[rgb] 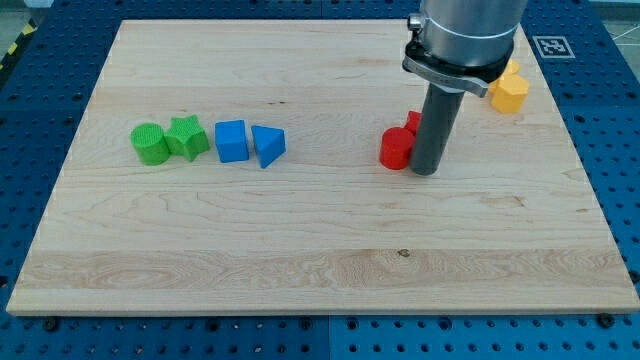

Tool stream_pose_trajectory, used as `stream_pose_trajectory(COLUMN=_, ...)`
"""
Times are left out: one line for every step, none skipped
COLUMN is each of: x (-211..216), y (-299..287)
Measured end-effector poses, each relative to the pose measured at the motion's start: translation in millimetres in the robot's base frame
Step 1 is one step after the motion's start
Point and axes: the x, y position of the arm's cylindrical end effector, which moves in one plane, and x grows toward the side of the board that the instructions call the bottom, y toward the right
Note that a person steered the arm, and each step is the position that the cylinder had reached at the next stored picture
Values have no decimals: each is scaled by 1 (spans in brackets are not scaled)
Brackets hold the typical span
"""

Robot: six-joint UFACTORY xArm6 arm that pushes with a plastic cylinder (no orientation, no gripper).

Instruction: Slide the red circle closer to the blue triangle

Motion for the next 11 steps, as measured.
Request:
stream_pose_trajectory(x=-1, y=-10)
stream_pose_trajectory(x=-2, y=-25)
stream_pose_trajectory(x=-18, y=-11)
stream_pose_trajectory(x=-21, y=-9)
stream_pose_trajectory(x=-22, y=-12)
stream_pose_trajectory(x=-22, y=-25)
stream_pose_trajectory(x=-22, y=-39)
stream_pose_trajectory(x=-22, y=-55)
stream_pose_trajectory(x=-22, y=-66)
stream_pose_trajectory(x=-44, y=-60)
stream_pose_trajectory(x=-48, y=-64)
